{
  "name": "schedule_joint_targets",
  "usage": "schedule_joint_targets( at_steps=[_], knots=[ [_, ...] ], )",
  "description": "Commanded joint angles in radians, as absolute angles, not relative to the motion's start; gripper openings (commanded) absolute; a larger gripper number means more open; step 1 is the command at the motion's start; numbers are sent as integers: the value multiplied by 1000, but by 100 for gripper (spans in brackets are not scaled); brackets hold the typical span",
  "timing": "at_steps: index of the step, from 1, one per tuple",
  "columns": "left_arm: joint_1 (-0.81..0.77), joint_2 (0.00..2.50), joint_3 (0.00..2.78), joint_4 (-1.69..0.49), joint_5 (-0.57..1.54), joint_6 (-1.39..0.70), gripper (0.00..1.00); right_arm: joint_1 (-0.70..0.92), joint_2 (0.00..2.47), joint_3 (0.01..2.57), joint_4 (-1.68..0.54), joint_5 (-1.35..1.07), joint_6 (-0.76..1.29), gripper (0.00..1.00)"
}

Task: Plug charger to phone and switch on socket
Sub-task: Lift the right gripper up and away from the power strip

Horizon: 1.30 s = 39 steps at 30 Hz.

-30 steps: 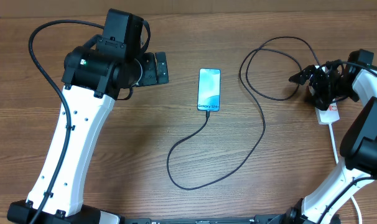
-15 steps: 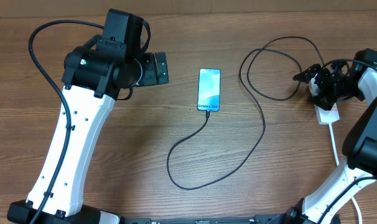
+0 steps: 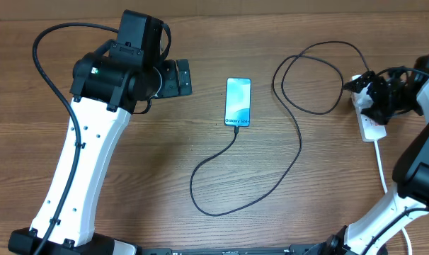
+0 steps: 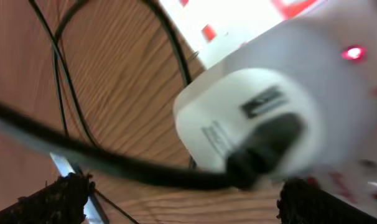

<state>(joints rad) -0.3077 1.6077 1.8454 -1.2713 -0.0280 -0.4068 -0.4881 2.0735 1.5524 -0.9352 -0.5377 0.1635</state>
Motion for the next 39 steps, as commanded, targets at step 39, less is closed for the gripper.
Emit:
schedule_joint_targets(
  at_steps=[39],
  knots=[
    [-315,1604,1848,-1272,-41,-377,100,-500,1512,1568,-1061,-274,162,100]
  ],
)
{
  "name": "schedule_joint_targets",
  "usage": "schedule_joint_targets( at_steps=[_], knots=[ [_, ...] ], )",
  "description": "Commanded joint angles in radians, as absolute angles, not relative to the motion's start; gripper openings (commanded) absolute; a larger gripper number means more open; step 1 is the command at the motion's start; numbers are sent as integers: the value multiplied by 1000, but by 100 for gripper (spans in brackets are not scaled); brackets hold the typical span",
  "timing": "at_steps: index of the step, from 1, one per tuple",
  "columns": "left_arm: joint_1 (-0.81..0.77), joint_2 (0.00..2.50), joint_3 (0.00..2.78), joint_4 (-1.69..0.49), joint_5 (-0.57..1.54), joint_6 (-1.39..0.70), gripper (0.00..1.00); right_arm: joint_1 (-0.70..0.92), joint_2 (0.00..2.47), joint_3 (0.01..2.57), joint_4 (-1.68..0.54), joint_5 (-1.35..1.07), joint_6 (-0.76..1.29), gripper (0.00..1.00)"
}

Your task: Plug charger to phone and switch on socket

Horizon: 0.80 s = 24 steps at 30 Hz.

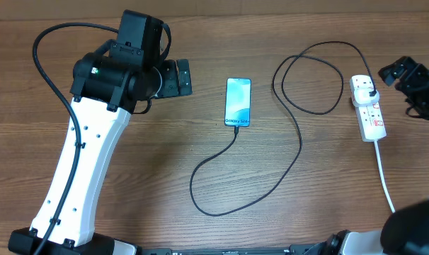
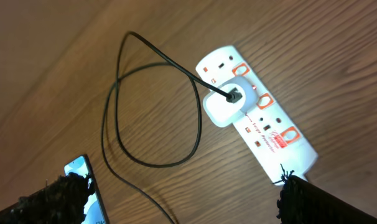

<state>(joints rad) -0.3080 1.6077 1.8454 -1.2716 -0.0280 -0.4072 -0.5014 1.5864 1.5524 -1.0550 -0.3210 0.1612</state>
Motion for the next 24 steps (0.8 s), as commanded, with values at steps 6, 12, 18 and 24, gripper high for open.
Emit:
schedule_joint_targets(
  at_steps=[6,12,18,24],
  knots=[
    [-315,1604,1848,-1272,-41,-377,100,-500,1364,1568,-1095,-254,163,100],
    [-315,1605,1848,-1272,-41,-377,99,-500,1288,1568,-1106,-255,182,100],
    [-315,1605,1848,-1272,-41,-377,99,-500,1295,1568,-1106,-255,182,100],
    [-315,1605,1848,-1272,-41,-377,100,-500,1299,1568,-1106,-255,182,100]
  ],
)
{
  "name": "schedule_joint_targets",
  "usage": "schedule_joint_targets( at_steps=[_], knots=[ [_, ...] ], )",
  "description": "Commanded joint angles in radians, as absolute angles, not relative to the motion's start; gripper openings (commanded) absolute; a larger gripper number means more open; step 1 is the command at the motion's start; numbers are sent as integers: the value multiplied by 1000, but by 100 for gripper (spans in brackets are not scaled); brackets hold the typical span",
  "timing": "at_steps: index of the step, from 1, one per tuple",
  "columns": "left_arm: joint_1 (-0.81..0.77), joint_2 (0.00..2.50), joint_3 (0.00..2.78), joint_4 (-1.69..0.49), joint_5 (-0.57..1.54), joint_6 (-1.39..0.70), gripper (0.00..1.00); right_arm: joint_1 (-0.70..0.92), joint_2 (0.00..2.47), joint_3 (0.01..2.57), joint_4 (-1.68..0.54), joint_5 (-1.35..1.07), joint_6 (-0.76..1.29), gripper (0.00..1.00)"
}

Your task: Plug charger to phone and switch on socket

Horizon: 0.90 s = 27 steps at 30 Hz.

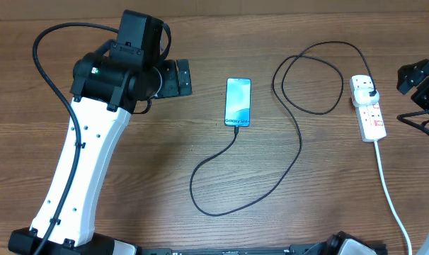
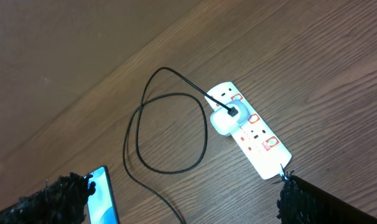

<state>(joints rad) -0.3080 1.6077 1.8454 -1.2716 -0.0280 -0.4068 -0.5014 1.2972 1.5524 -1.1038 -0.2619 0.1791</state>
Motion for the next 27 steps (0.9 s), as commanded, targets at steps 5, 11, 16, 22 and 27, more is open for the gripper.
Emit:
schedule_joint_targets(
  at_steps=[5,11,16,22,27],
  knots=[
    [-315,1605,1848,-1272,-41,-377,100,-500,1300,1568,-1106,-255,182,100],
    [-315,1605,1848,-1272,-41,-377,100,-500,1300,1568,-1106,-255,182,100],
    [-315,1605,1848,-1277,-41,-377,100,-500,1300,1568,-1106,-255,182,100],
    [-314,1608,1848,-1305,-50,-377,100,-500,1300,1568,-1106,-255,182,100],
    [-317,1594,1847,-1282,-86,-377,100,-500,1301,1568,-1106,-255,182,100]
  ],
)
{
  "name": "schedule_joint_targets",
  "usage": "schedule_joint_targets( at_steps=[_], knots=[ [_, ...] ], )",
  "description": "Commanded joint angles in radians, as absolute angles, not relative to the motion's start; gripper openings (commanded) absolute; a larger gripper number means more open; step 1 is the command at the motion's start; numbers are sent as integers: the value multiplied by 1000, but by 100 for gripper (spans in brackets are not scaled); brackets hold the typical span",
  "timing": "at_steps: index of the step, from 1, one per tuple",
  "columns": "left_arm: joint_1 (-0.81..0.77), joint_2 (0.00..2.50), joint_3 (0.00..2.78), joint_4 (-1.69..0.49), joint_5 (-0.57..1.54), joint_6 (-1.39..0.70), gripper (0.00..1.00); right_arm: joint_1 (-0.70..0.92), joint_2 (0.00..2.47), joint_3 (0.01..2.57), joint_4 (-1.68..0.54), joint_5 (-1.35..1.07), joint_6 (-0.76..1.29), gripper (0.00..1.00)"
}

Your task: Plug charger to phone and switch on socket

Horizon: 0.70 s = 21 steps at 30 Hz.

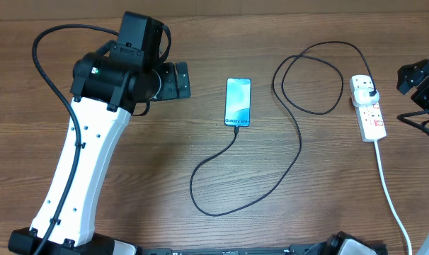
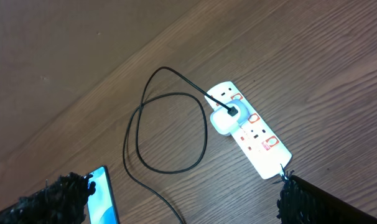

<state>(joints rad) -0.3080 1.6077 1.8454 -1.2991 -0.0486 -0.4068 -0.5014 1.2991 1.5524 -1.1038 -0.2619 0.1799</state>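
Note:
The phone (image 1: 238, 103) lies face up mid-table with its screen lit; its corner also shows in the right wrist view (image 2: 101, 199). A black cable (image 1: 297, 142) runs from the phone's lower end in loops to the white charger (image 1: 365, 86) (image 2: 224, 121), which is plugged into the white power strip (image 1: 371, 117) (image 2: 254, 137) with red switches. My right gripper (image 1: 415, 78) (image 2: 182, 205) hangs high at the table's right edge, clear of the strip, open and empty. My left gripper (image 1: 175, 79) rests left of the phone, and its jaws are hard to read.
The left arm's white link (image 1: 80, 170) crosses the left part of the table. The strip's white lead (image 1: 388, 184) runs toward the front right edge. The cable's big loop (image 2: 170, 134) lies between phone and strip.
The left gripper head has shifted very slightly to the left. The right gripper, phone, cable and power strip stand as before.
At first my right gripper was down on the power strip at the charger, with a red lamp glowing on the strip. Later it was off the strip and further right. Since then it has stayed high at the right edge, open.

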Motion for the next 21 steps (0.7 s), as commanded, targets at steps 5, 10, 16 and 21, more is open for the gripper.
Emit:
schedule_joint_targets(
  at_steps=[5,10,16,21],
  knots=[
    [-334,1534,1824,-1212,-121,-377,100,-500,1302,1568,-1106,-255,182,100],
    [-335,1428,1737,-1096,-123,-381,100,-500,1302,1568,-1106,-255,182,100],
    [-329,1271,1523,-873,-146,-381,99,-500,1302,1568,-1106,-255,182,100],
    [-262,1117,1266,-574,-91,-382,100,-500,1302,1568,-1106,-255,182,100]
  ],
)
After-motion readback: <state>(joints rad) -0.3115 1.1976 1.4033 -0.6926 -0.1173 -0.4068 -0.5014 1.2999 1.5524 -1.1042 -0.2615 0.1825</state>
